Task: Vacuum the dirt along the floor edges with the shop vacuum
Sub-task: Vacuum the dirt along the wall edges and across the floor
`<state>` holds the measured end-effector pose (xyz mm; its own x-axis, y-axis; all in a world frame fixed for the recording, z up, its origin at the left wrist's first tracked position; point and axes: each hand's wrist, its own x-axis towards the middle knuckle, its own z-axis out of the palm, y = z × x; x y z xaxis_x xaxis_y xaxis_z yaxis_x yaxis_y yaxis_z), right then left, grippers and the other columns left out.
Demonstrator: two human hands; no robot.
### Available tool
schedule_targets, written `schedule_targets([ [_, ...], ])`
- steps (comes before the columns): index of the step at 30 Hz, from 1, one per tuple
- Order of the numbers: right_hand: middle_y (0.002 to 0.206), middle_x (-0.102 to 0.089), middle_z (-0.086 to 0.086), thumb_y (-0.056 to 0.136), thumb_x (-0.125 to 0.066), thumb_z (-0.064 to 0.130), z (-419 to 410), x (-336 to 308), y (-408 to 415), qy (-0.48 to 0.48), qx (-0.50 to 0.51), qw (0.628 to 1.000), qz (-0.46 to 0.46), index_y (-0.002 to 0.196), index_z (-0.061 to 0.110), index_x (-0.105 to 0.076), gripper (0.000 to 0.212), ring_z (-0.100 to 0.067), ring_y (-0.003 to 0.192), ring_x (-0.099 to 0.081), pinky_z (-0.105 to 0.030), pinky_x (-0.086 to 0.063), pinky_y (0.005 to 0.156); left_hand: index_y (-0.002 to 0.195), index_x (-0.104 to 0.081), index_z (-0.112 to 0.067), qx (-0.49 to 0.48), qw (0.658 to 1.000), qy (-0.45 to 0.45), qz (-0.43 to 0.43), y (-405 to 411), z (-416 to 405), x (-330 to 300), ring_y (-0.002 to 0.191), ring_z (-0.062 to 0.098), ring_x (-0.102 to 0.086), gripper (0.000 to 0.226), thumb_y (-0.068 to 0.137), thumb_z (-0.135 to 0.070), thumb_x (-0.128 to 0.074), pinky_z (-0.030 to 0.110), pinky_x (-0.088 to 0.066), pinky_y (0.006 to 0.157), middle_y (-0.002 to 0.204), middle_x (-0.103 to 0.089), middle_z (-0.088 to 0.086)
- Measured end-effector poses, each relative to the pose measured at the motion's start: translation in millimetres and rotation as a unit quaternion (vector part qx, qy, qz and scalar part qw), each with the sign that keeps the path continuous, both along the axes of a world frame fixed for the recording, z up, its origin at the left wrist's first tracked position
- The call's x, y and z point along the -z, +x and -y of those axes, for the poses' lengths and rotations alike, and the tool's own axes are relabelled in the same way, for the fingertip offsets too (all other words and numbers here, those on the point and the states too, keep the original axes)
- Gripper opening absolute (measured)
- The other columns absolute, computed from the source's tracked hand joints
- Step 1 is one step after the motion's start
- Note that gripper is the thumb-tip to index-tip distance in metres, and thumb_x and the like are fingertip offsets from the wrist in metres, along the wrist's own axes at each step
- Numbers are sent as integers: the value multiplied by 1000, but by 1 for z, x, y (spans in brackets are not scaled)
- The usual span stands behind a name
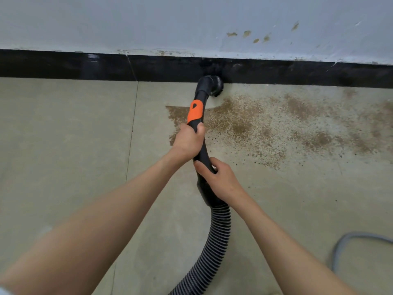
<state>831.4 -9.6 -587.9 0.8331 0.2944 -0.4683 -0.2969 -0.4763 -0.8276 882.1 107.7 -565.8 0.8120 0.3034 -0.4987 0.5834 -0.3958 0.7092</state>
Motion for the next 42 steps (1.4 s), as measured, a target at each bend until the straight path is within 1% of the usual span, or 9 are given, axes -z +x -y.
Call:
schedule_targets([
  [3,69,-55,6,91,-60,40,-15,-3,-4,6,-34,999,4,78,22,-54,24,-8,62,-52,-19,-37,56,116,-41,1,-52,998,2,20,-13,-20,1,68,17,-50,43,100,-38,-35,25,-38,52,94,-53,9],
  [6,73,-58,4,91,-60,42,-40,-7,-14,22,-93,995,-11,80,22,-55,23,-12,67,-56,-23,-39,59,116,-42,2,-120,992,28,23,-36,-49,5,85,30,-55,44,99,-38,-36,33,-41,66,104,-56,16],
  [13,68,-53,5,90,-60,45,-92,-15,-48,34,-163,985,-38,71,26,-48,30,-12,62,-52,-25,-37,56,122,-39,2,-212,977,35,5,-88,-102,6,94,32,-55,46,99,-38,-34,36,-43,76,113,-55,20],
  [18,68,-52,6,92,-57,44,-73,-12,-71,28,-153,987,-40,72,27,-47,28,-10,60,-50,-24,-36,56,120,-37,2,-169,985,42,-15,-104,-81,2,86,28,-50,44,100,-36,-32,32,-36,70,103,-52,15],
  [22,70,-54,6,92,-56,44,-48,-10,-74,20,-122,992,-40,77,23,-51,26,-9,63,-52,-23,-38,59,112,-39,-1,-132,991,30,-13,-100,-55,3,82,28,-51,37,100,-36,-33,32,-39,70,97,-52,13],
  [27,69,-53,6,92,-57,44,-22,-7,-76,20,-66,997,-41,77,20,-51,28,-10,63,-51,-24,-38,61,117,-40,0,-88,996,25,-12,-88,-23,4,80,27,-51,41,100,-37,-32,31,-38,68,94,-53,11],
  [33,65,-52,9,92,-56,44,11,-8,-66,-2,0,1000,-29,73,25,-49,28,-5,59,-50,-20,-37,57,110,-38,-5,-12,1000,-1,-8,-65,14,4,63,10,-46,37,101,-39,-28,25,-33,51,77,-47,0],
  [40,70,-53,7,93,-54,45,13,-14,-46,-11,18,1000,-19,77,24,-51,27,-8,63,-52,-22,-38,58,114,-47,5,28,999,-33,1,-38,16,5,61,14,-47,50,100,-39,-30,28,-34,50,74,-50,3],
  [42,69,-52,7,93,-54,46,2,-18,-43,-20,6,1000,-13,74,25,-48,29,-8,62,-50,-22,-36,56,114,-49,6,13,1000,-27,8,-38,3,4,65,18,-52,51,100,-39,-31,31,-38,53,82,-58,12],
])
